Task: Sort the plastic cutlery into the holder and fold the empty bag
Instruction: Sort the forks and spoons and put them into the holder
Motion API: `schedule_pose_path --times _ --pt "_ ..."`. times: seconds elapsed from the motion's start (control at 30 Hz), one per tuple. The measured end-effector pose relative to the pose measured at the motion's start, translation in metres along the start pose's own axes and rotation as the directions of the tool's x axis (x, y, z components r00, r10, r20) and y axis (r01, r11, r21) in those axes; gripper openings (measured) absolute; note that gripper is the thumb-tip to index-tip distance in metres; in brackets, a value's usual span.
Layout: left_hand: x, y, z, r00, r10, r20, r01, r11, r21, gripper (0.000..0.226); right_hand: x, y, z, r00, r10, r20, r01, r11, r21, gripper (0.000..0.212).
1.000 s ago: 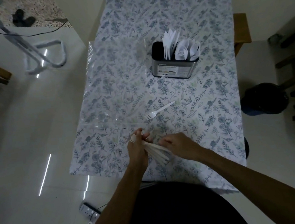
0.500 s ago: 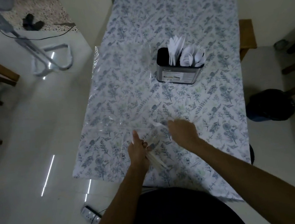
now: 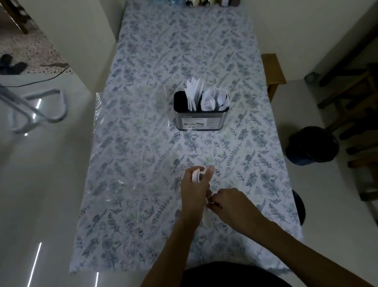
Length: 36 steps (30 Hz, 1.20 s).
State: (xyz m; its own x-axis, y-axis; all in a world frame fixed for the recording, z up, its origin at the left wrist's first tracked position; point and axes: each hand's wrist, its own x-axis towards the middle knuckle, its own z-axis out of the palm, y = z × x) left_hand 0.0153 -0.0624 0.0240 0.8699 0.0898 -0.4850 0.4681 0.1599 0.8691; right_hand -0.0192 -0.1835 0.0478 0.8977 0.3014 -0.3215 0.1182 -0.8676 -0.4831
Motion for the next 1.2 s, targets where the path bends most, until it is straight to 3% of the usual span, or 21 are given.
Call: schedule_pose_path --times 0.13,0.2,0.33,0.43,0.57,0.63,0.7,0.73,0.8,0.87,1.03,1.13,1.2 --pt "-0.005 0.009 -0.006 0.99 -0.03 0.134 0.03 1.0 0.0 0.046 0.0 0.006 -0.033 0.993 0.112 -0.039 -0.099 0.963 0.249 0.026" --pt "-0.003 0.015 -0.012 0.964 -0.08 0.255 0.078 0.997 0.019 0.06 0.002 0.009 -0.048 0.983 0.178 -0.046 -0.149 0.918 0.368 0.043" --pt "0.002 0.035 -0.021 0.887 -0.117 0.448 0.029 0.98 0.198 0.077 0.006 0.009 -0.065 0.994 0.06 0.088 -0.101 0.799 0.593 0.059" --pt "0.003 0.049 -0.028 0.807 -0.178 0.563 -0.01 0.949 0.314 0.078 0.006 0.012 -0.063 0.991 0.054 0.122 -0.122 0.741 0.66 0.042" --pt "0.0 0.037 -0.032 0.625 -0.302 0.72 0.033 0.932 0.362 0.092 0.005 0.019 -0.053 0.99 -0.013 0.143 -0.088 0.731 0.677 0.02" --pt "-0.005 0.025 -0.033 0.552 -0.378 0.743 0.16 0.923 0.35 0.09 0.004 0.02 -0.046 0.987 -0.011 0.163 -0.097 0.766 0.636 0.016" --pt "-0.011 0.019 -0.029 0.557 -0.408 0.723 0.236 0.913 0.334 0.083 0.005 0.024 -0.039 0.991 0.042 0.13 -0.109 0.822 0.558 0.013" --pt "-0.014 0.022 -0.024 0.606 -0.382 0.698 0.184 0.921 0.345 0.074 0.007 0.027 -0.042 0.993 0.061 0.1 -0.104 0.854 0.509 0.013" --pt "-0.006 0.039 -0.007 0.733 -0.235 0.639 -0.078 0.903 0.422 0.056 0.017 0.033 -0.062 1.0 0.018 0.019 -0.024 0.915 0.402 0.012" --pt "0.024 0.071 0.01 0.784 -0.056 0.618 -0.344 0.79 0.508 0.049 0.038 0.038 -0.104 0.989 -0.068 -0.132 0.099 0.965 0.244 0.008" --pt "0.095 0.186 0.056 0.705 0.266 0.658 -0.678 0.525 0.514 0.031 0.091 0.024 -0.226 0.818 -0.235 -0.525 0.153 0.969 -0.196 0.017" --pt "0.118 0.236 0.085 0.669 0.424 0.611 -0.743 0.381 0.55 0.023 0.117 0.016 -0.262 0.738 -0.313 -0.597 0.096 0.925 -0.367 0.02" --pt "0.134 0.242 0.096 0.67 0.456 0.586 -0.739 0.331 0.587 0.023 0.134 0.02 -0.268 0.745 -0.309 -0.591 0.07 0.918 -0.391 0.019"
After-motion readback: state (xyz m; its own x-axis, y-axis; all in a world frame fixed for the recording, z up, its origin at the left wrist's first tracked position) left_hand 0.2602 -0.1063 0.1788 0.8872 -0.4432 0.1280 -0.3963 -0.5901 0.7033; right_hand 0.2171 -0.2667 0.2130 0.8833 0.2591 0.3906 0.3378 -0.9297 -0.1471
